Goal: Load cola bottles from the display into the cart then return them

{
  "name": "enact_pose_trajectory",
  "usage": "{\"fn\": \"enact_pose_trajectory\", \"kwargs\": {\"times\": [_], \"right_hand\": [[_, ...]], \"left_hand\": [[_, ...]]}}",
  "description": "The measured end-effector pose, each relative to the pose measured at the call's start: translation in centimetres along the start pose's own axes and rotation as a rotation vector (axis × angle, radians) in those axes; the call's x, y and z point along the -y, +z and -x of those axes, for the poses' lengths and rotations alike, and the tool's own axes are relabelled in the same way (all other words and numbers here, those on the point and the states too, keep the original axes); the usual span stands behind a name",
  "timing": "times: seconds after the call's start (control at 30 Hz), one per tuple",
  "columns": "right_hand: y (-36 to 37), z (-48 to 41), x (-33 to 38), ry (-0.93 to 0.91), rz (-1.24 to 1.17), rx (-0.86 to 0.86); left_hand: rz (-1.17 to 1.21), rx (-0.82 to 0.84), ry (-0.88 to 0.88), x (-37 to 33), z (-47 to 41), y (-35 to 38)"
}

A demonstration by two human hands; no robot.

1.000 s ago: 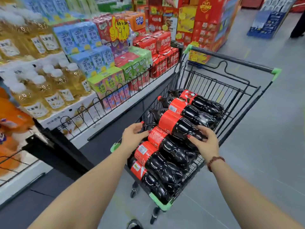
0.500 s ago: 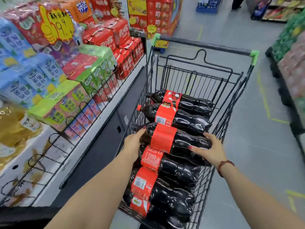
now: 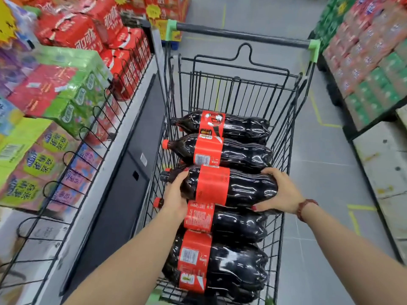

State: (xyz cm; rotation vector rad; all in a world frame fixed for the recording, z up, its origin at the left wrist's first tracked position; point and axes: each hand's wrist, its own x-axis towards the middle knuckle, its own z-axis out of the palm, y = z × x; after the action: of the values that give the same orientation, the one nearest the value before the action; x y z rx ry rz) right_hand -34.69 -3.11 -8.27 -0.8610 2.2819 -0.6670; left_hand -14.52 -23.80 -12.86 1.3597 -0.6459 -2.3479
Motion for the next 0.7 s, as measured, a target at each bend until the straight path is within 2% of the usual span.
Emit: {"fn": "enact_pose_trajectory", "kwargs": {"times": [0.2,0.3,0.5,0.7], "right_hand": [[0.7,1.1,0.5,0.000,-0.079,-0.056],[1.2,2.1,1.3,-0.007,-0.180,-0.110],[0.6,3.8,3.6,-0.101,-0.369,-0.203],[-1.1,6.0,5.8,-0.204,-0.584,-0.107]], "left_hand": [[0.062,0.015,0.041,-0.8,0.8,0.9],[0.035,0.015,0.157,-2.8,1.7,1.9],[-0.063,0.184,0.428,-6.7,5.6,4.3],[-0.100,0.360,0.680,-8.8,11.5,5.1]]}}
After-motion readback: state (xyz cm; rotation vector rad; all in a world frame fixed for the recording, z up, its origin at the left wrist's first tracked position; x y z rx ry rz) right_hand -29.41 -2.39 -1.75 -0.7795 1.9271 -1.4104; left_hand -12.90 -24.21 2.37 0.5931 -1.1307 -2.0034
